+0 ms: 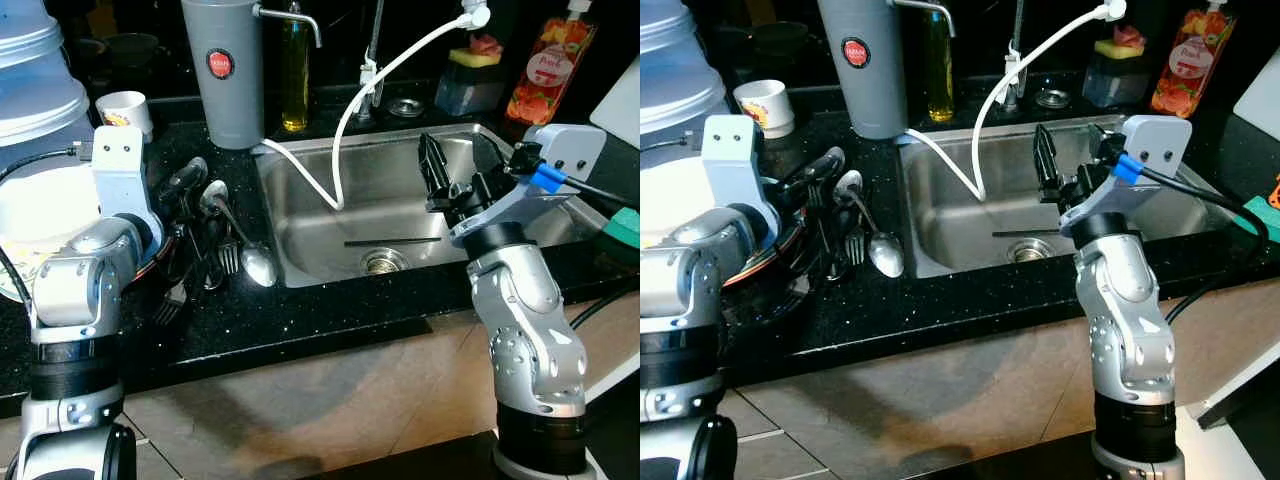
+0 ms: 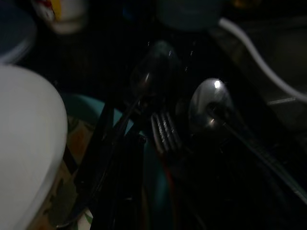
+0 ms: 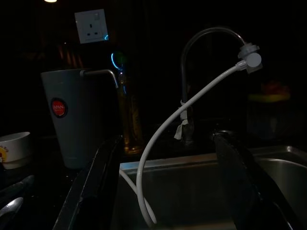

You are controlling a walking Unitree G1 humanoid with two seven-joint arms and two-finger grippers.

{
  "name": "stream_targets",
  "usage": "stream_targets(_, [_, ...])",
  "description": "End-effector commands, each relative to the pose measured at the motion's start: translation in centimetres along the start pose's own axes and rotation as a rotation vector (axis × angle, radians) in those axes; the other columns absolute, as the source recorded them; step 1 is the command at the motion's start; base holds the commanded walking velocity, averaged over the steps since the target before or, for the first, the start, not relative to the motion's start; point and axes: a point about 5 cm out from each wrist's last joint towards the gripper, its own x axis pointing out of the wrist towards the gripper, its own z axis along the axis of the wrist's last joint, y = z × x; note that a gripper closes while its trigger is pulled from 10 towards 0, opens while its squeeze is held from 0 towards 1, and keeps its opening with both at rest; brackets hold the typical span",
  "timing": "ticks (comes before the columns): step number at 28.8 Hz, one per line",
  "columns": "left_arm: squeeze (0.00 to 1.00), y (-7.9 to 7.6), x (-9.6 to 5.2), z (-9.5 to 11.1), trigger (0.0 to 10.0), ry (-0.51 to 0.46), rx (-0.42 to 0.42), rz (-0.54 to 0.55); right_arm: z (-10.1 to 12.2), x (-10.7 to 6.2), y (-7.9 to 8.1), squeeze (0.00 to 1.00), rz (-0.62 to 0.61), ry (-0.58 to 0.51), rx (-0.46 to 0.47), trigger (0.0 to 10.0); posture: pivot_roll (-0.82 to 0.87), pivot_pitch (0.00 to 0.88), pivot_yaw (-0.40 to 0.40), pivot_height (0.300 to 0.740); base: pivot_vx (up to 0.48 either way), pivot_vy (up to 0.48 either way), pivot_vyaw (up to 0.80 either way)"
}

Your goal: Kitchen organization

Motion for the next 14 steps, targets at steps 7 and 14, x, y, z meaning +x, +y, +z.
stream_targets(7, [0.00, -1.2, -1.7, -1.5, 10.0, -0.016, 0.098, 0.119, -0.6, -0.3, 0.0, 0.00, 0.007, 0.032, 0.003, 10.0, 0.04, 0.017, -0.006, 0.740, 0.000, 0.000, 0.00])
stream_targets(14, [0.00, -2.0, -3.7, -1.7, 10.0, -0.095, 0.034, 0.280, -0.9, 0.1, 0.2, 0.00, 0.022, 0.037, 0.013, 10.0, 0.06, 0.022, -0.020, 0.740, 0.000, 0.000, 0.00])
